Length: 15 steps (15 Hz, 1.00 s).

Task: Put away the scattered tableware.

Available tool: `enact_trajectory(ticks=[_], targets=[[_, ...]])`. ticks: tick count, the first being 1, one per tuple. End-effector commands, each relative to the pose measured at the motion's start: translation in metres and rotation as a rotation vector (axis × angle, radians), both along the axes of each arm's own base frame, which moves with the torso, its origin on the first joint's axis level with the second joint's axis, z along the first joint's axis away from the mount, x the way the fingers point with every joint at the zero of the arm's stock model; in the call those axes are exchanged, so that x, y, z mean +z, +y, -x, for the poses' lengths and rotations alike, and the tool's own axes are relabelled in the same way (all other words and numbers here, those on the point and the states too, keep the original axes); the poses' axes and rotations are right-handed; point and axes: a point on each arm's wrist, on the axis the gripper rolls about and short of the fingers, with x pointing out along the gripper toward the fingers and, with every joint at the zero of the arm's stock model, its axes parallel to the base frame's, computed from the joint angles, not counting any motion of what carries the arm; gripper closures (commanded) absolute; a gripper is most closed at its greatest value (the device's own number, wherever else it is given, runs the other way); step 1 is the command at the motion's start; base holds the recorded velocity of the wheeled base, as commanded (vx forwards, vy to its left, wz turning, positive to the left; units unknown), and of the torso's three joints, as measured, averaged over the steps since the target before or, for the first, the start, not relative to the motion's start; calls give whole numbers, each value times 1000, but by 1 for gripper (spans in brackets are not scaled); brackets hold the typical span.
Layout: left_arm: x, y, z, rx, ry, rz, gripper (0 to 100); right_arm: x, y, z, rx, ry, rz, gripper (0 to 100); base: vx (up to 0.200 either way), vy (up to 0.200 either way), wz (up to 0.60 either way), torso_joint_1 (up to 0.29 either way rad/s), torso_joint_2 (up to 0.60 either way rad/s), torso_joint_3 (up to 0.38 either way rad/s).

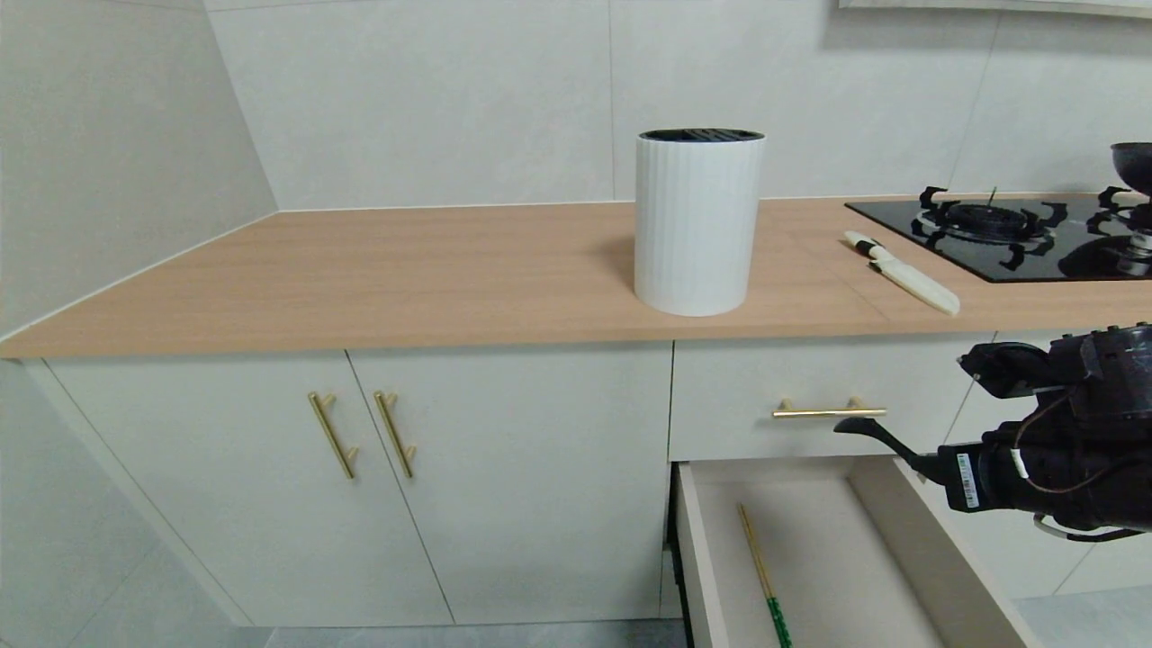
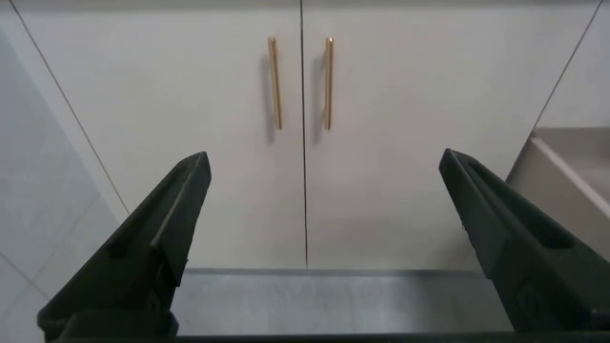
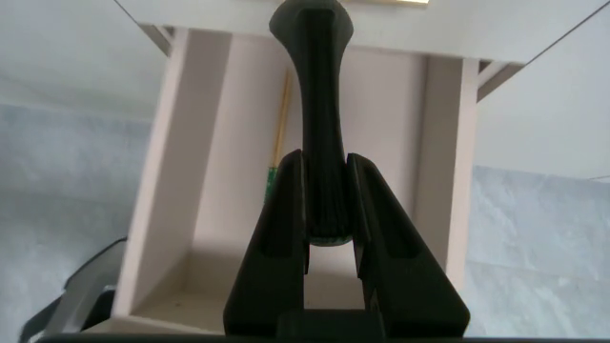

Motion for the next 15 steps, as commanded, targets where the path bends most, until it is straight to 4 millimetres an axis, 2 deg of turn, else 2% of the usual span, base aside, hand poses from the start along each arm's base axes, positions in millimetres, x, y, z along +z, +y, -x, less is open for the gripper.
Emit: enact_trajectory(ticks=[1,8,15], targets=[[0,0,0,1,0,1,0,-1,0,-1,0,4,1,100,0,0,0,-159,452,276],[0,0,0,1,0,1,0,-6,1,-3,2,23,5,100,0,0,0,-135,435,295],[0,0,0,1,0,1,0,-10,4,-5,13,41,8,100,0,0,0,-14,54,30]])
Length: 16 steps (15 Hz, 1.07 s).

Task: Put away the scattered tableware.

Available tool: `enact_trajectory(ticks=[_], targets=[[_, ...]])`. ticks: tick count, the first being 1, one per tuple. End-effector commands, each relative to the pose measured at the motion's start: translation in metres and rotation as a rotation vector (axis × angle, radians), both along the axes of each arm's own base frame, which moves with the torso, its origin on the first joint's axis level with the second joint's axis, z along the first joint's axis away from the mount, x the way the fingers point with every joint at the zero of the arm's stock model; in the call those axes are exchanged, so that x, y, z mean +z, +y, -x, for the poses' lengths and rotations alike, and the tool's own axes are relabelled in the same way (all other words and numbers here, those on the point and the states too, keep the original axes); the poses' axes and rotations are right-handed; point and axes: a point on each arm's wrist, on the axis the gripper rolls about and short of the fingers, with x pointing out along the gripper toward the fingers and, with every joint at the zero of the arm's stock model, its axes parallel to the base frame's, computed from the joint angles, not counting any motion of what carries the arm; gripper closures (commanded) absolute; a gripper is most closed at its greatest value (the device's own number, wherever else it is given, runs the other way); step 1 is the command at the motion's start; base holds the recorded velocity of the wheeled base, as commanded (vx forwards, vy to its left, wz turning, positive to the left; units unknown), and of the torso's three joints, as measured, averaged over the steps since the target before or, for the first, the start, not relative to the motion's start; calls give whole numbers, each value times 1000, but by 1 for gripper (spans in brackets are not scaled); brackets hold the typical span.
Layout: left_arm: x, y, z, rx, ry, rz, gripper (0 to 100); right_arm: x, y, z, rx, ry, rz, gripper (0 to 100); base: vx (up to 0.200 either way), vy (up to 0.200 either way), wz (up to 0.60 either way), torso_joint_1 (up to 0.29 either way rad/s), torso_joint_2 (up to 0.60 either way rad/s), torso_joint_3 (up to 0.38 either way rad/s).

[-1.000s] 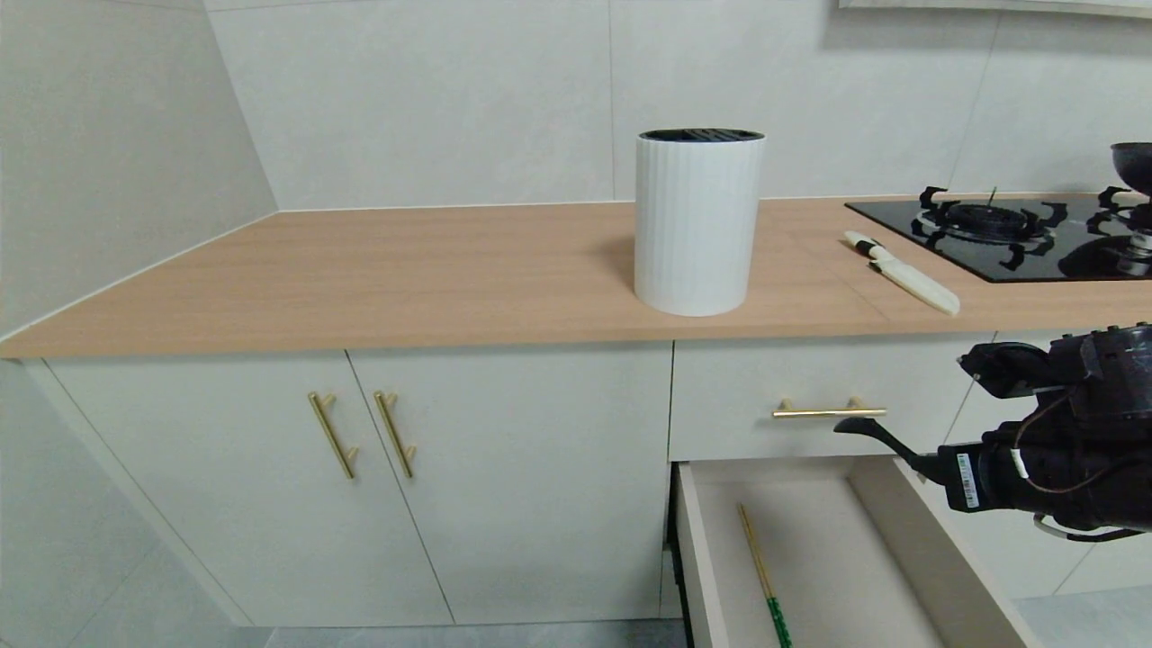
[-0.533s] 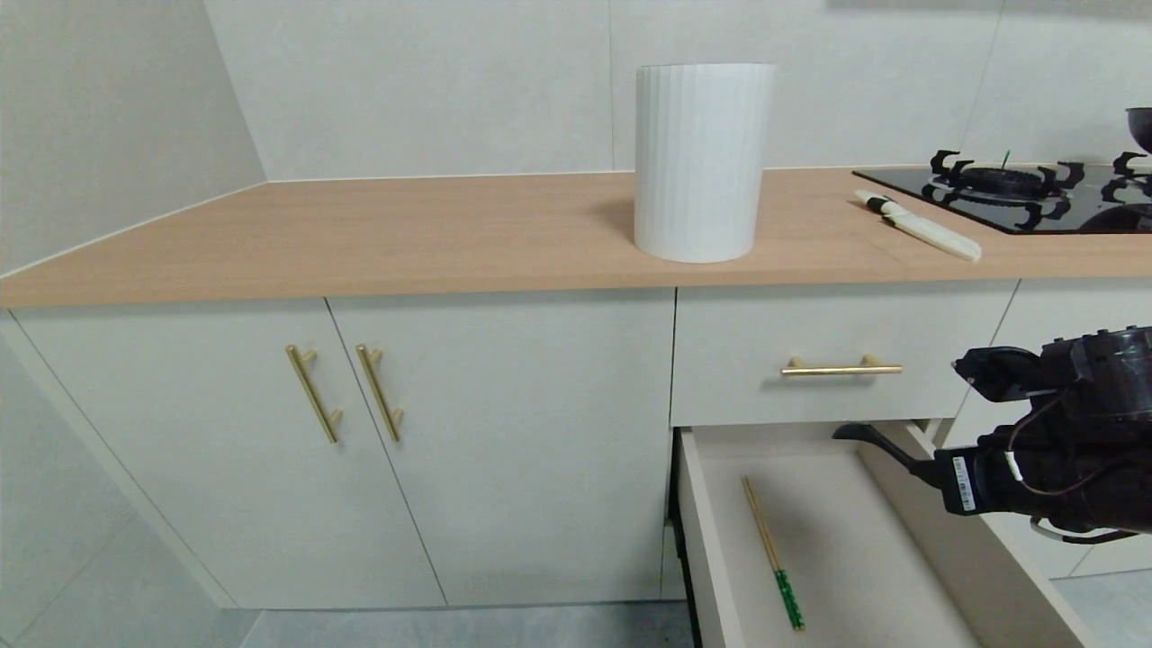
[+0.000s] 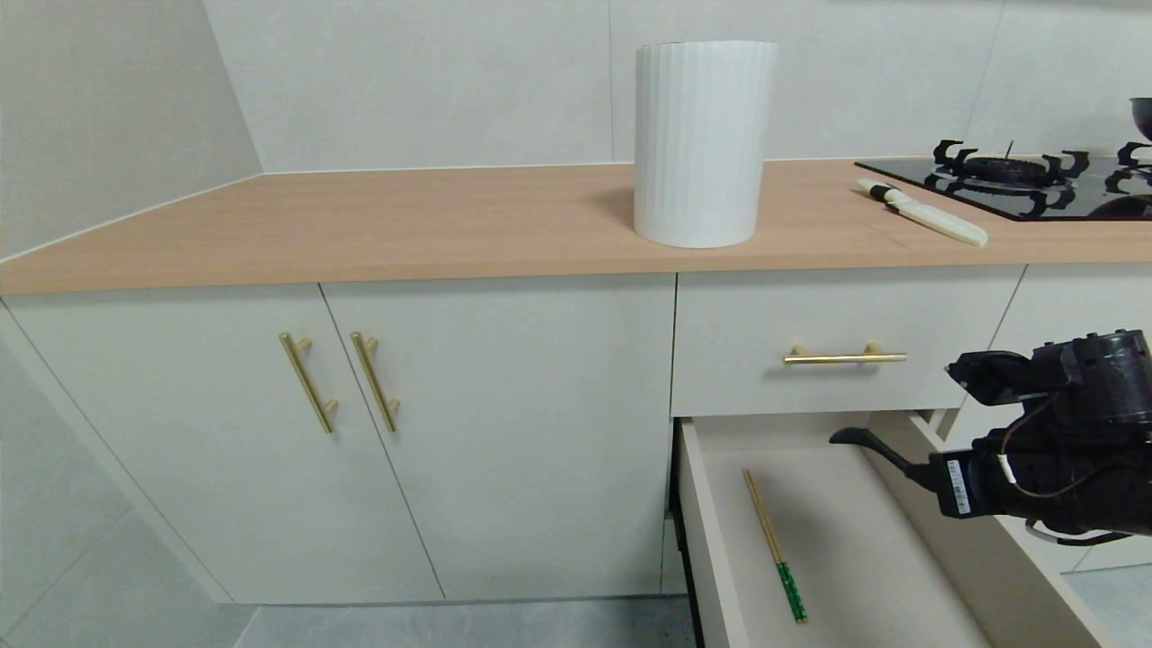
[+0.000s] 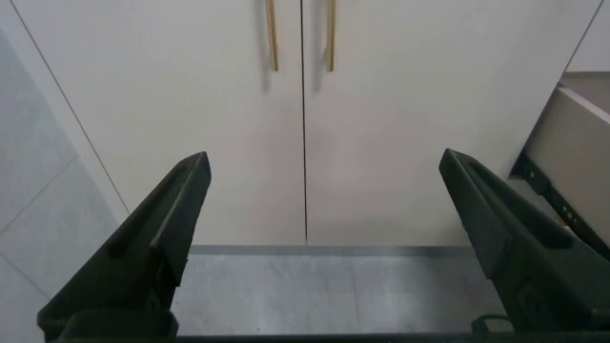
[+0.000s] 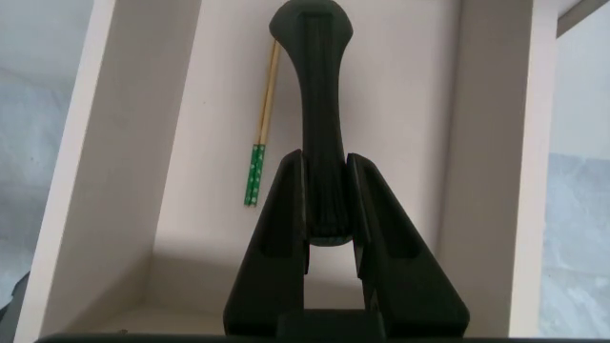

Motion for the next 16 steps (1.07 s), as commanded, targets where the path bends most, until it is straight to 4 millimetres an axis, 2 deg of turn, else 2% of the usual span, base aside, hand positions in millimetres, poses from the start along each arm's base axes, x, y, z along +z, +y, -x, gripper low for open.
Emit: enact_trajectory(ticks=[1,2,5,6,7,10,11,13,16], targets=[[0,0,0,1,2,-1,0,-5,2,-2,5,18,3,100,0,0,0,0,0,0],[0,0,0,1,2,0,0,-7,3,-4,7,27,5,100,0,0,0,0,0,0],[0,0,0,1,2,0,0,-30,8,-17,15,111,23,100,0,0,0,0,0,0],[0,0,0,1,2,0,0,-30,8,-17,15,111,23,100,0,0,0,0,0,0],[0,0,0,1,2,0,0,-49,13,-36,-3,124,11,100,0,0,0,0,0,0],[0,0,0,1,2,0,0,-89,18,-59,-57,97,-47,100,0,0,0,0,0,0],[0,0,0,1,2,0,0,-99,19,-63,-60,98,-46,100,0,0,0,0,0,0],[0,0,0,1,0,-1,0,-130,19,-72,-92,82,-19,100,0,0,0,0,0,0],[0,0,0,1,2,0,0,-147,20,-75,-118,85,-4,100,0,0,0,0,0,0]])
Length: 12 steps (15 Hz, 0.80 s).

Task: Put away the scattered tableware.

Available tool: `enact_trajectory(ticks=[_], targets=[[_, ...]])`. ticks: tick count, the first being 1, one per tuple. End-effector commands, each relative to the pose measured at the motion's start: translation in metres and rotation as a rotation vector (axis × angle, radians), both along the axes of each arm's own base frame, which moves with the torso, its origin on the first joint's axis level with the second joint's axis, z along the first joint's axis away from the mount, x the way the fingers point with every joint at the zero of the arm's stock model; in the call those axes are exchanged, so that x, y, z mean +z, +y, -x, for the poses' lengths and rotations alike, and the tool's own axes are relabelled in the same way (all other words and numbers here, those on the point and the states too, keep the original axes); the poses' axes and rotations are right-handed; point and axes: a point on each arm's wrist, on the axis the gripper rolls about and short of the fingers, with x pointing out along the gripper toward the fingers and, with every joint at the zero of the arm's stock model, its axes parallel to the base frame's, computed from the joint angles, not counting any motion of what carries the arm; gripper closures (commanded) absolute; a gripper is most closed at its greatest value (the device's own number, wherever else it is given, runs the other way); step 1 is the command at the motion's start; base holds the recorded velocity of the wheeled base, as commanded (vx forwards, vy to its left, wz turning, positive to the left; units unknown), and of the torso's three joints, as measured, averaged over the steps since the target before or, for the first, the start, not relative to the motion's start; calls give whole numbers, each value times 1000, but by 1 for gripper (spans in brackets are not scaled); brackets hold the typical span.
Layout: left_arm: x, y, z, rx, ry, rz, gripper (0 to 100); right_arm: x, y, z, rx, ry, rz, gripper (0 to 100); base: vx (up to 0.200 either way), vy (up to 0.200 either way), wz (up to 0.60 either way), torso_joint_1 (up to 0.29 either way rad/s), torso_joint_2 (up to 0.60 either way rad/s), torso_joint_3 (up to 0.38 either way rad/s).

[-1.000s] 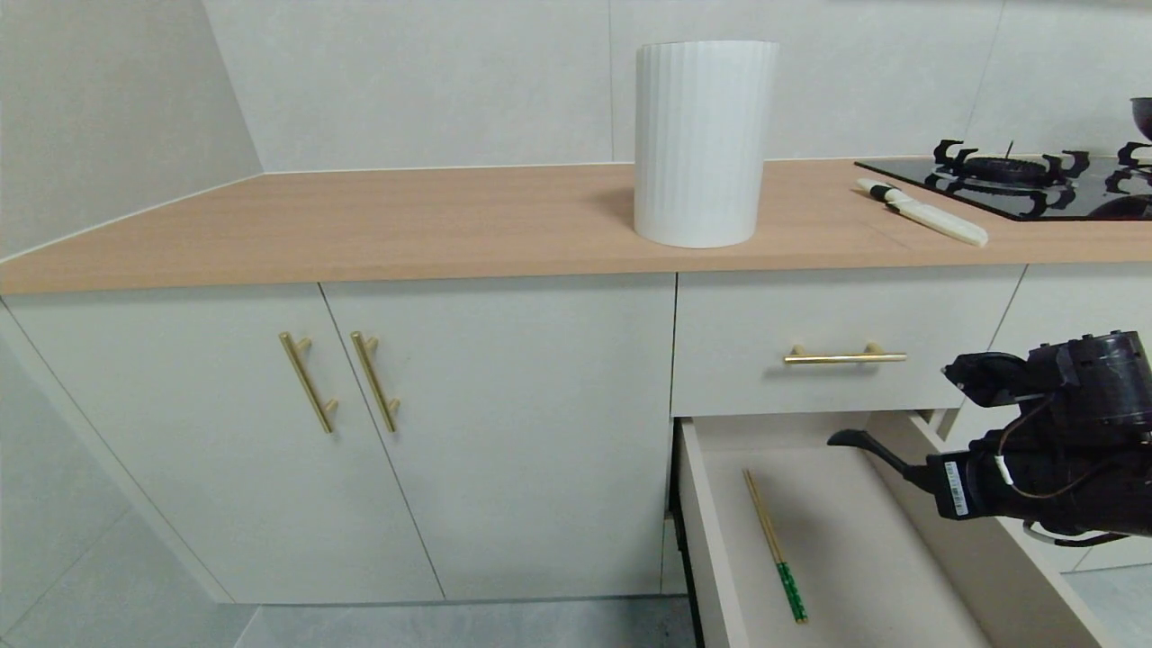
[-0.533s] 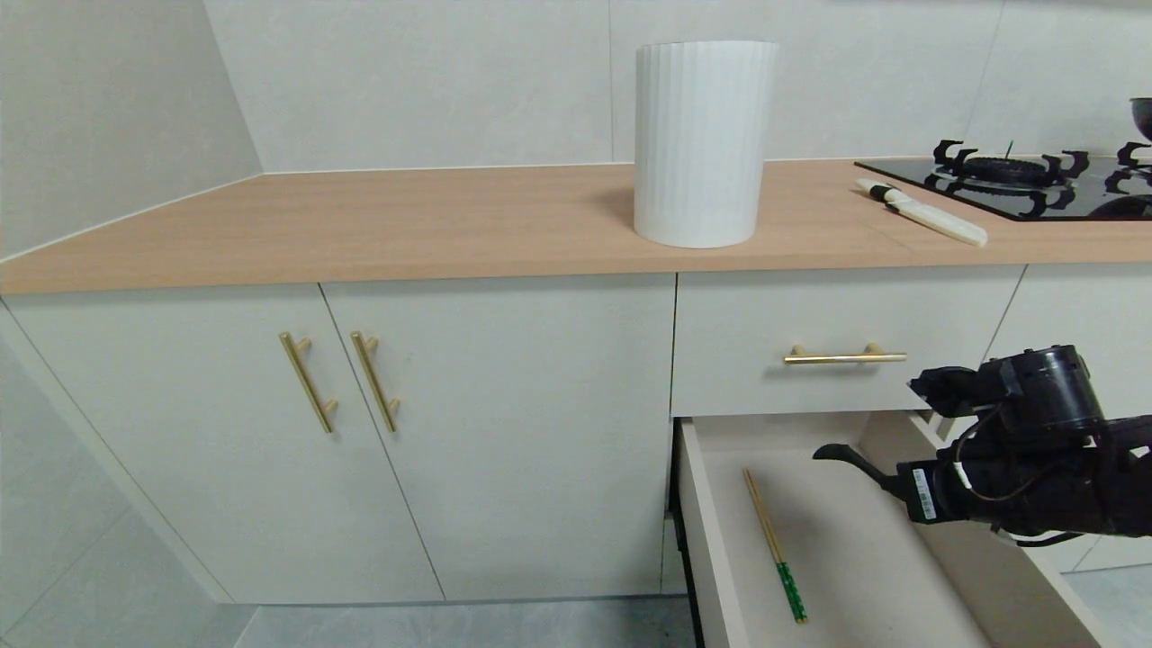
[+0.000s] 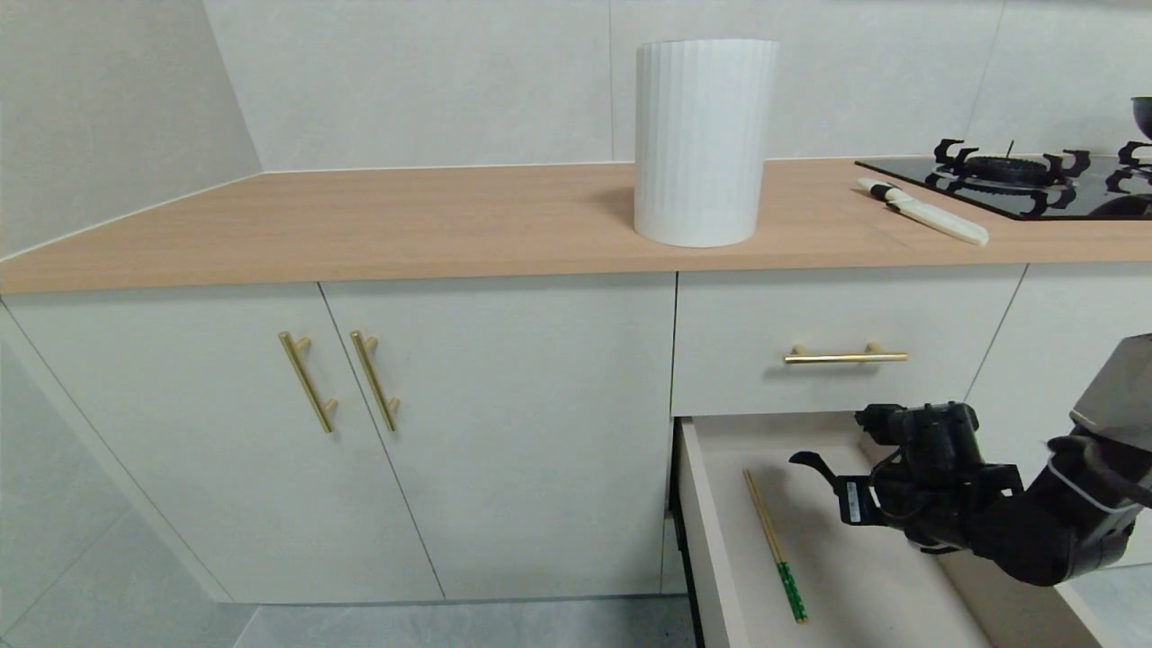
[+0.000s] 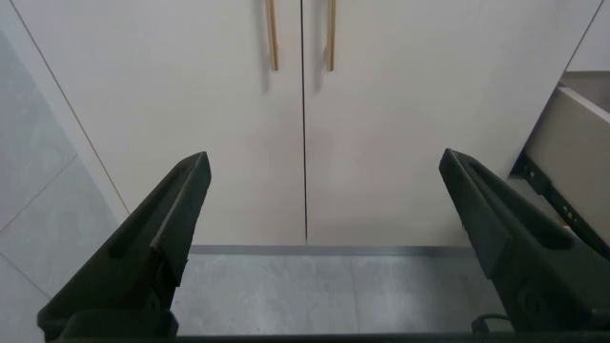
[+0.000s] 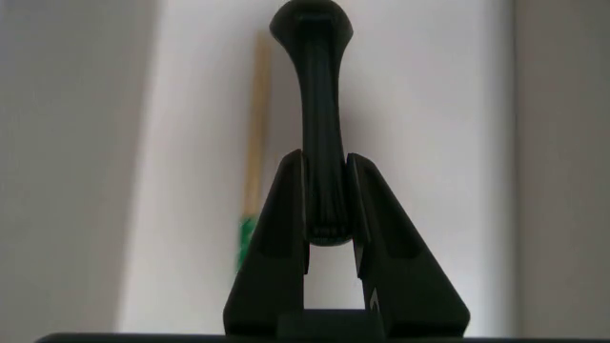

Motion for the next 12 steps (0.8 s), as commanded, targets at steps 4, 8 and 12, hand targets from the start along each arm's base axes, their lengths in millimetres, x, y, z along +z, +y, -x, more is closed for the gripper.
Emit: enact_trajectory(ticks=[4,8,12], targets=[[0,0,0,1,1,1,0,-36,-1,3,-2,113,27,100,0,0,0,0,0,0],[0,0,0,1,1,1,0,-47,-2,10,17,158,53,100,0,0,0,0,0,0],[0,0,0,1,2,0,0,-68,-1,10,32,217,79,100,0,0,0,0,0,0]])
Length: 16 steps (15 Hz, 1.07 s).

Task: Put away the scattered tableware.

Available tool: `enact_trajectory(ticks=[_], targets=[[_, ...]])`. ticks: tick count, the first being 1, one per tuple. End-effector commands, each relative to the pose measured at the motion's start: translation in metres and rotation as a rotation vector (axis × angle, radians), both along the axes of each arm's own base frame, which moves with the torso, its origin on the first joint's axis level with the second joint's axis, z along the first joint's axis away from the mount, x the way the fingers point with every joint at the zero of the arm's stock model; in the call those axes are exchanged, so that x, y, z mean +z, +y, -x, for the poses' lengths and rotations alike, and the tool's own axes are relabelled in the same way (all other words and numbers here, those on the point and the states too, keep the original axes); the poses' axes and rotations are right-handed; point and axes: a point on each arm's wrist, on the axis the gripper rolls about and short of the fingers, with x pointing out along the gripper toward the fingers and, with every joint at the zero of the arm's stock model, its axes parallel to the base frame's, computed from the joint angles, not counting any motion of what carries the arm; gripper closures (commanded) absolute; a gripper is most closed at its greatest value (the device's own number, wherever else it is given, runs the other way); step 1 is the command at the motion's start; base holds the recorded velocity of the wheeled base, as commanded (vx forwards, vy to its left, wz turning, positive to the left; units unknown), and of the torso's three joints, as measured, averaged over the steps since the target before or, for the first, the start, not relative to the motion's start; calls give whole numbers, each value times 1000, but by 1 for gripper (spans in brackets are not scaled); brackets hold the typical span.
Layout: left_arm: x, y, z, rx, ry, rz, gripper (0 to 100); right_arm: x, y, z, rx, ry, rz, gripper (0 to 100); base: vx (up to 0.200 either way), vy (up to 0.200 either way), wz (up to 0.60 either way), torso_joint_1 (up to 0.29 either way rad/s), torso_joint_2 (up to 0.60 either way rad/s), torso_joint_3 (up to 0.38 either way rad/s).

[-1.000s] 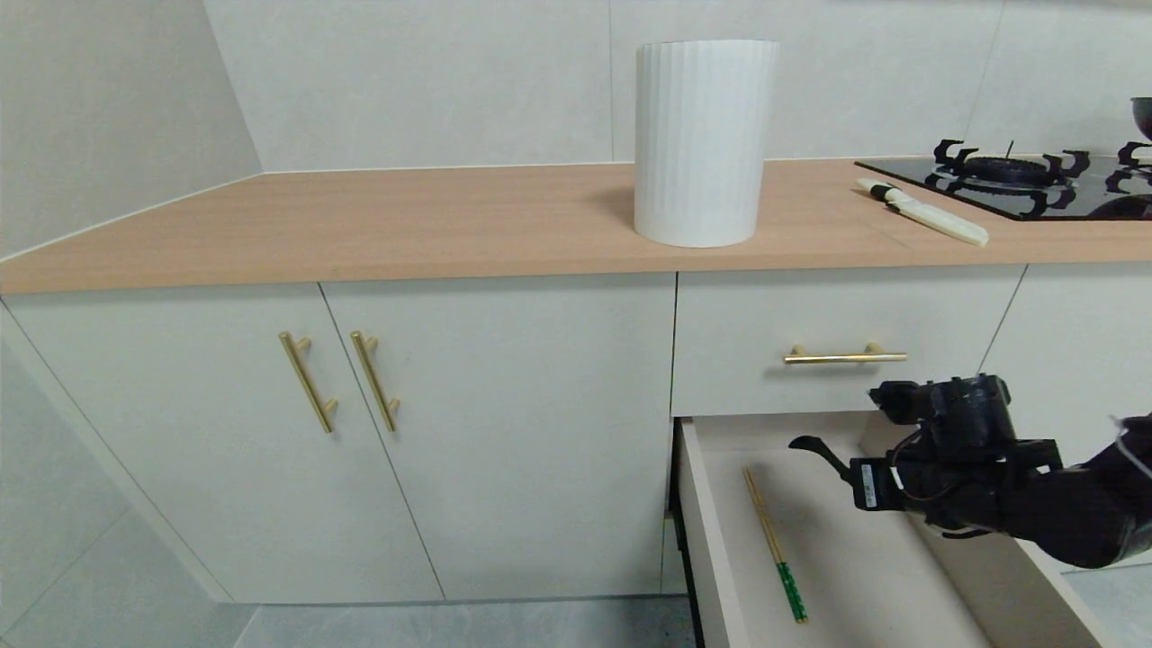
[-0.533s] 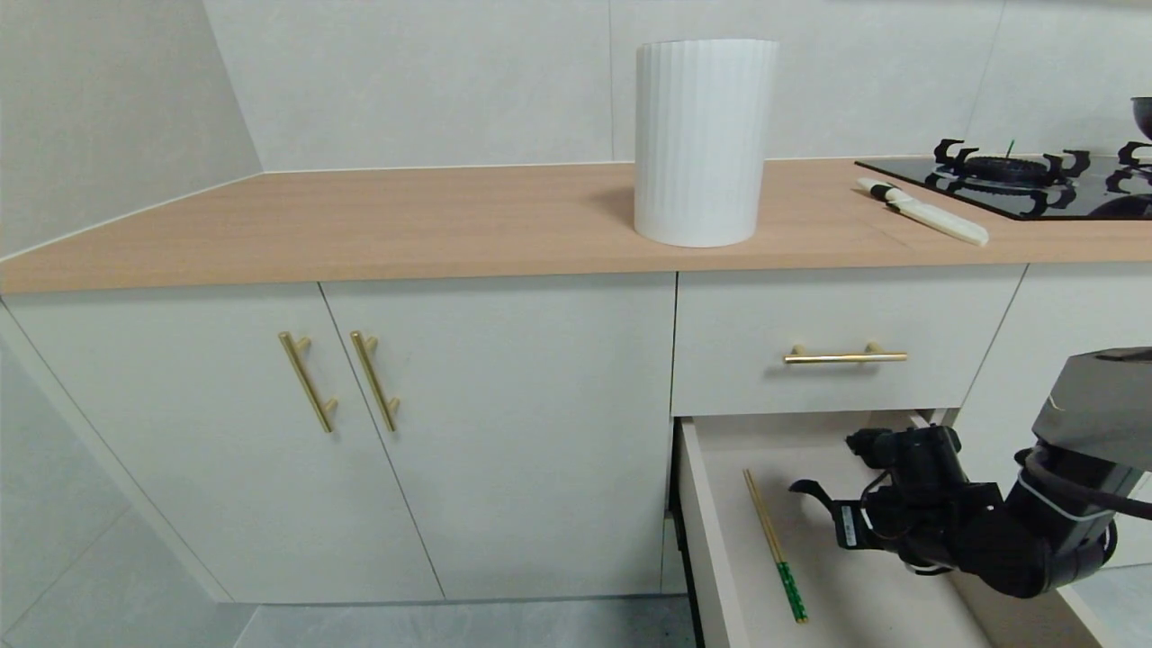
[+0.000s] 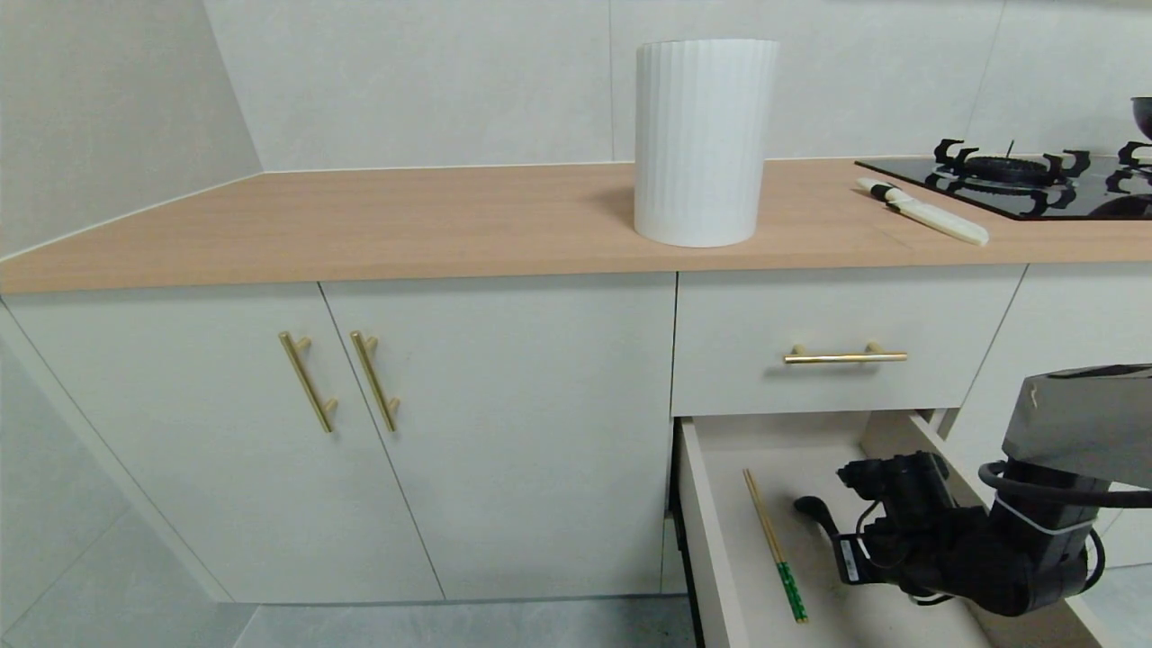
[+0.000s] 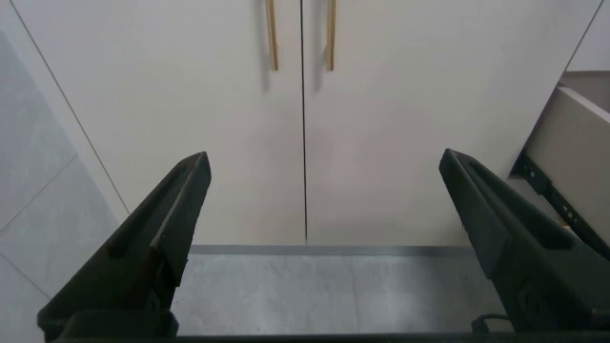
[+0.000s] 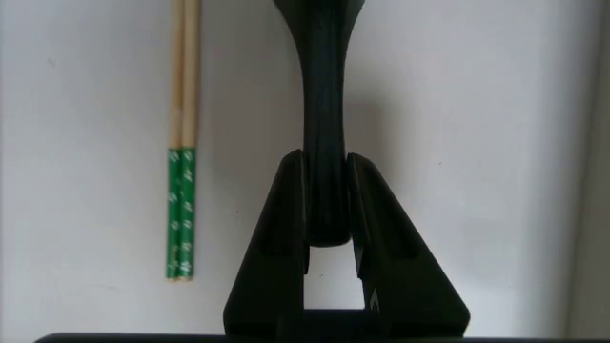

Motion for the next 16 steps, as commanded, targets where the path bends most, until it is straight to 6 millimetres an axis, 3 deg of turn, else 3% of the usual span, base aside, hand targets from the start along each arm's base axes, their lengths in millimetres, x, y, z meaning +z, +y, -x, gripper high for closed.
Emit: enact_trajectory(ticks=[1,9,10,16], targets=[[0,0,0,1,2,1,0,-15,-1,1,0,43,10,100,0,0,0,0,0,0],[0,0,0,1,2,1,0,-19,0,-1,0,50,-3,100,0,0,0,0,0,0],[0,0,0,1,2,1,0,-19,0,-1,0,51,-3,0,0,0,0,0,0,0],[0,0,0,1,2,-1,0,-16,0,0,2,45,-3,0,0,0,0,0,0,0]])
